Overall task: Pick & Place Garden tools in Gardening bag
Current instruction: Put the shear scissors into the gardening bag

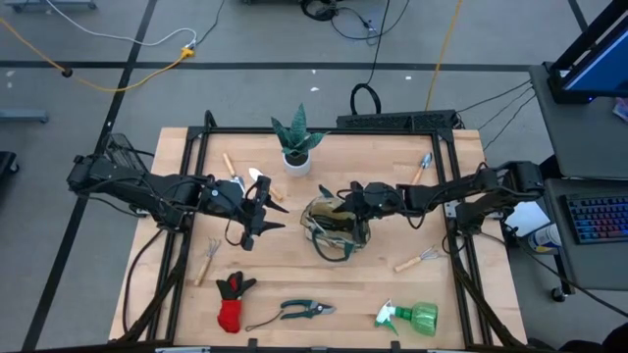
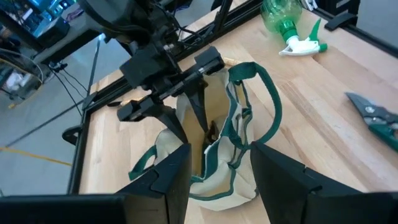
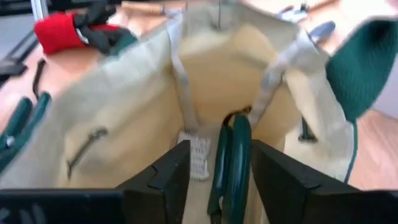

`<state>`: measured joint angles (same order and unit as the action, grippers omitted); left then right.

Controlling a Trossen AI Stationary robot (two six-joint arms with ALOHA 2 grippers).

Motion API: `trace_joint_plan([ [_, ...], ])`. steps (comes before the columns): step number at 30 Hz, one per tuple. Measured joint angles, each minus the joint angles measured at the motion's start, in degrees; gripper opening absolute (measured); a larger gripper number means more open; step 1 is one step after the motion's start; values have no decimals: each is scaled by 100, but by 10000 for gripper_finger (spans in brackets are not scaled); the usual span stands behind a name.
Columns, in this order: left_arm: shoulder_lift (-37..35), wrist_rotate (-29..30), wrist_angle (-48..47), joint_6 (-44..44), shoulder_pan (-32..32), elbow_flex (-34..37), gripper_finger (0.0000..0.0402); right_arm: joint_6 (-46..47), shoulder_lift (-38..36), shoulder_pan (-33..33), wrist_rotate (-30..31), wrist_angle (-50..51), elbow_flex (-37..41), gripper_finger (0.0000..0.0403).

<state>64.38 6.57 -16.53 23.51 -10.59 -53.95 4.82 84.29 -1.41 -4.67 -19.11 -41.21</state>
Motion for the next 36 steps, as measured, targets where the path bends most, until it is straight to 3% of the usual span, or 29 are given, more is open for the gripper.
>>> trace_joint_plan([
  [5,0,-6,2,-402,-2,0,170,-60,-59,0,2,-19,0,184],
  [17,498,-247,32,-1224,-229,0,170,-116,-770,0,8,-87,-2,170],
  [28,1169,-216,155,-2395,-819,0,170,-118,-1227,0,-4,-80,-2,169],
  [36,1774,-204,859,-2729,-1316,-1,170,-105,-1258,0,4,-76,-4,169],
])
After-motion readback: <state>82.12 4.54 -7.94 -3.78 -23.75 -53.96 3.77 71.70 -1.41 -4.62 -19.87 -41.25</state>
